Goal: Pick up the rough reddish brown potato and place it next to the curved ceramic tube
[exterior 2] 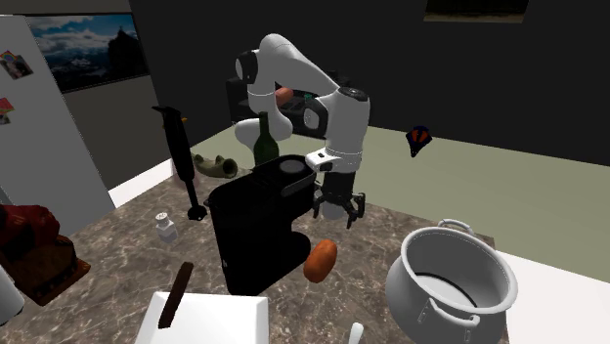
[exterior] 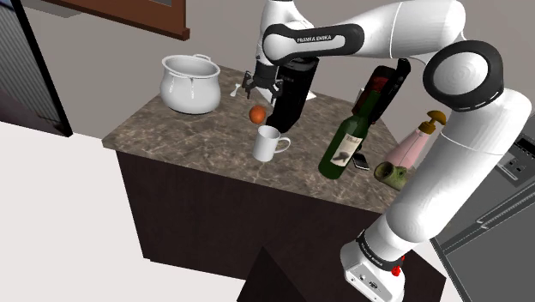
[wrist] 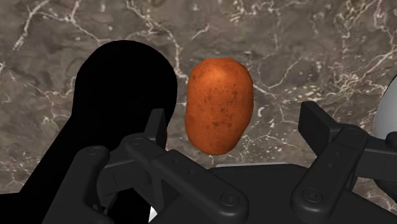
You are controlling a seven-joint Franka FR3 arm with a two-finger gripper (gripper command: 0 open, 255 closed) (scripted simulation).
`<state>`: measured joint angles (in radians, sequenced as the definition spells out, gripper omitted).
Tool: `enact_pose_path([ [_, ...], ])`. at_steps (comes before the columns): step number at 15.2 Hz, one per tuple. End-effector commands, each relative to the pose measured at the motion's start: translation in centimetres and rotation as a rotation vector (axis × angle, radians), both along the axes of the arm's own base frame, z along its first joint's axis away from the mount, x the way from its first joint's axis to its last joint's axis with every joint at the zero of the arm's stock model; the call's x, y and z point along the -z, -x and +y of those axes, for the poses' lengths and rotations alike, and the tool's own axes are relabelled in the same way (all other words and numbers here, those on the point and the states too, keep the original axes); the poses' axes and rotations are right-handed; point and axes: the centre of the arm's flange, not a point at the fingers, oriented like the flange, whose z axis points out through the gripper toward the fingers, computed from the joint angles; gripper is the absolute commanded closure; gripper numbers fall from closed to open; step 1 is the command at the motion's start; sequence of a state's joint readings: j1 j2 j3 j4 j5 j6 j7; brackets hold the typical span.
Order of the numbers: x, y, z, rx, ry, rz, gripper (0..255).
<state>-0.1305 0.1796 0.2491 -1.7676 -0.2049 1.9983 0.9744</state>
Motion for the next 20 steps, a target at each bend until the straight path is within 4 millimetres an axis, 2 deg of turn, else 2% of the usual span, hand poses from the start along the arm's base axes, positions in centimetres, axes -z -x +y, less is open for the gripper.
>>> enact_pose_path([
  [1,5.4,-1.2,-2.4,0.023,-0.001,0.039,0],
  [5,7.8,-1.3,-2.7,0.023,-0.001,0.039,0],
  [13,7.8,-1.3,-2.7,0.023,-0.001,0.039,0],
  [14,7.6,0.3,-2.5,0.023,0.000,0.038,255],
  [15,7.7,0.8,-2.7,0.024,-0.001,0.038,255],
  [16,7.9,0.3,-3.6,0.025,-0.002,0.038,255],
  [17,8.6,0.3,-3.2,0.026,-0.002,0.038,255],
  [18,8.3,0.5,-2.5,0.026,0.001,0.039,255],
  [20,7.3,-0.7,-0.9,0.026,0.003,0.040,255],
])
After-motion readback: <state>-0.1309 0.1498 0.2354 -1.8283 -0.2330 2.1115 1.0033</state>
